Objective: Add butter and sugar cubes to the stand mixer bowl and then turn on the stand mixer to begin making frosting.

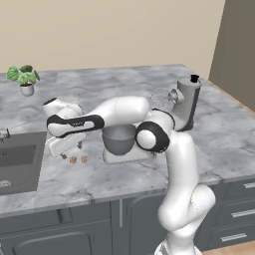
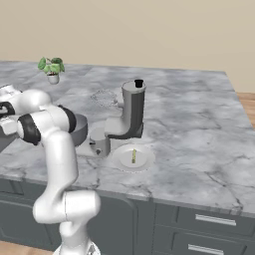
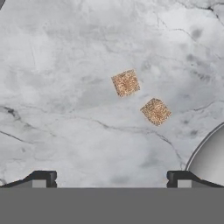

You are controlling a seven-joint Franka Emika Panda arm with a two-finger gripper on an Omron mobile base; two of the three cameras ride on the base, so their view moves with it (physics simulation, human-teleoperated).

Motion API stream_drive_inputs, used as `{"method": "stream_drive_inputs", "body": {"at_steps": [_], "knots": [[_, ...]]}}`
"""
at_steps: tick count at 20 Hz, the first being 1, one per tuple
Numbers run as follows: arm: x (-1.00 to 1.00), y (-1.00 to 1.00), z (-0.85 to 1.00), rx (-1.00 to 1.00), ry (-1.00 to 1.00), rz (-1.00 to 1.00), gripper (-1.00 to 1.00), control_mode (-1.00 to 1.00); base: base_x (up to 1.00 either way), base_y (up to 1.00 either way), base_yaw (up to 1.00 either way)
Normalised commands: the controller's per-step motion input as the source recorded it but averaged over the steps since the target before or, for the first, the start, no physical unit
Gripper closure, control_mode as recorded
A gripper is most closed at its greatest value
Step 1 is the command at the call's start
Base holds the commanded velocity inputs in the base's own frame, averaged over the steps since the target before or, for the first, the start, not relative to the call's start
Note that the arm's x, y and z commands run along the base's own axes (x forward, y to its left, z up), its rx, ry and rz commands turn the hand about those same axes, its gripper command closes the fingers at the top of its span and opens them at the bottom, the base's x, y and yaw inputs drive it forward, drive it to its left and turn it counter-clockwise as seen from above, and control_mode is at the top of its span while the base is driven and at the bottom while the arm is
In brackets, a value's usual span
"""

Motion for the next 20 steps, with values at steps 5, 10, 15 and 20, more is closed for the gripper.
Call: {"method": "stream_drive_inputs", "body": {"at_steps": [5,10,15,20], "knots": [[0.13,0.0,-0.25,0.0,0.0,0.0,-1.0,-1.0,0.0,0.0,0.0],[0.2,0.0,-0.21,0.0,0.0,0.0,-1.0,-1.0,0.0,0.0,0.0],[0.26,0.0,-0.23,0.0,0.0,0.0,-1.0,-1.0,0.0,0.0,0.0],[0.23,0.0,-0.26,0.0,0.0,0.0,-1.0,-1.0,0.0,0.0,0.0]]}}
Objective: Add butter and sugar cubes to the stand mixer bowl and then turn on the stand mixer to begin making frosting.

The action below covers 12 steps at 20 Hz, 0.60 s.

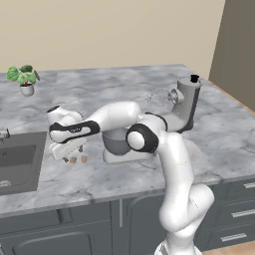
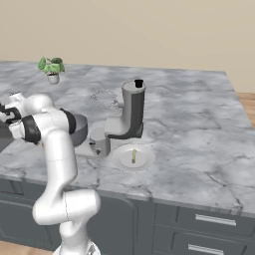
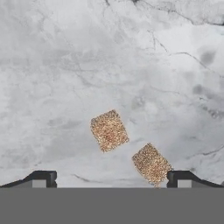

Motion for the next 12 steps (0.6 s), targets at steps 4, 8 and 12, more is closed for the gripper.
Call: {"method": "stream_drive_inputs", "body": {"at_steps": [4,8,12], "knots": [[0.2,0.0,-0.25,0.0,0.01,0.0,-1.0,-1.0,0.0,0.0,0.0],[0.19,0.01,-0.27,0.0,0.02,0.0,-1.0,-1.0,0.0,0.0,0.0],[0.13,0.18,-0.29,0.0,0.04,0.0,-1.0,-1.0,0.0,0.0,0.0]]}}
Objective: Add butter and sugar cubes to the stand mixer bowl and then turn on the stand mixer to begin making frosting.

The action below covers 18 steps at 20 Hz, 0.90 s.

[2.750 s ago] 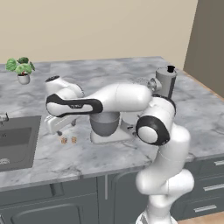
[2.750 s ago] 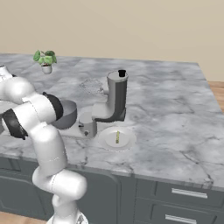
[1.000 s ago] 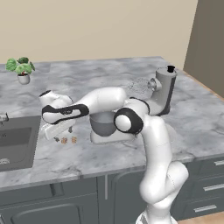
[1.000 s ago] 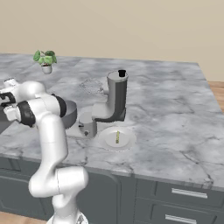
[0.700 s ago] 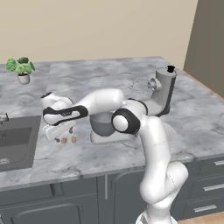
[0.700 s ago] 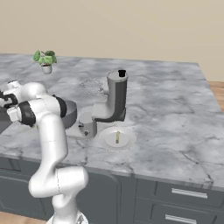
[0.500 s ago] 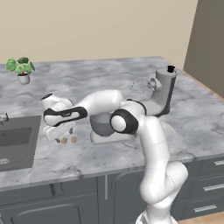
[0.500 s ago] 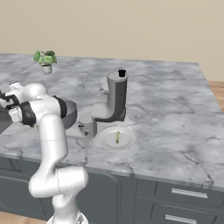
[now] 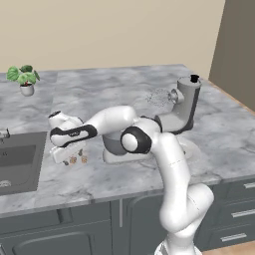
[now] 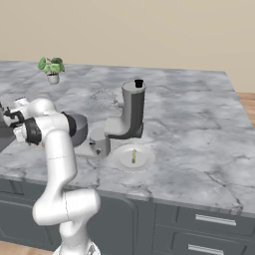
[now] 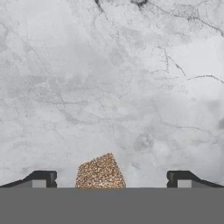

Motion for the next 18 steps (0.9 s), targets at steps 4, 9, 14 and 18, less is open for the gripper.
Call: {"method": "stream_drive_inputs", "body": {"at_steps": [4,9,14,18], "knots": [[0.09,0.24,-0.29,0.0,0.04,0.0,-1.0,-1.0,0.0,0.0,0.0],[0.02,0.2,-0.24,0.0,0.02,0.0,-1.0,-1.0,0.0,0.0,0.0],[0.0,0.0,-0.26,-0.03,0.0,0.0,1.0,-1.0,0.0,0.0,0.0],[-0.06,-0.29,-0.21,-0.01,0.0,-0.02,1.0,-1.0,0.0,0.0,0.0]]}}
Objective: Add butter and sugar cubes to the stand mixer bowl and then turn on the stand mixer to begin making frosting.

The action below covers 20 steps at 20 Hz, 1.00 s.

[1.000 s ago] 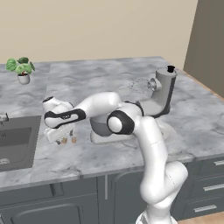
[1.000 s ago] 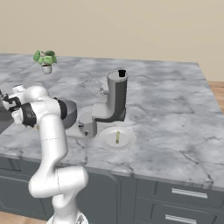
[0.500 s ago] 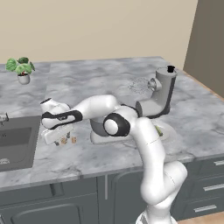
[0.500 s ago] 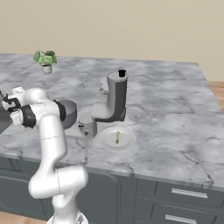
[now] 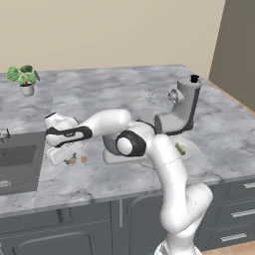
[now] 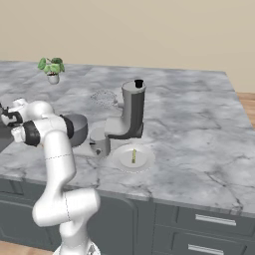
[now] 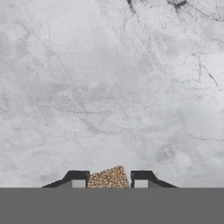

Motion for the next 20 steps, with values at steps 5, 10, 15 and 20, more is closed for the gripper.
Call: {"method": "stream_drive_inputs", "body": {"at_steps": [5,10,15,20], "knots": [[-0.01,-0.38,-0.11,0.0,0.01,-0.03,1.0,-1.0,0.0,0.0,0.0],[-0.19,-0.3,0.3,0.01,-0.01,-0.03,1.0,-1.0,0.0,0.0,0.0],[-0.55,-0.03,0.74,0.05,-0.11,0.0,1.0,-1.0,0.0,0.0,0.0],[-0.44,-0.01,0.65,0.03,-0.11,0.0,1.0,-1.0,0.0,0.0,0.0]]}}
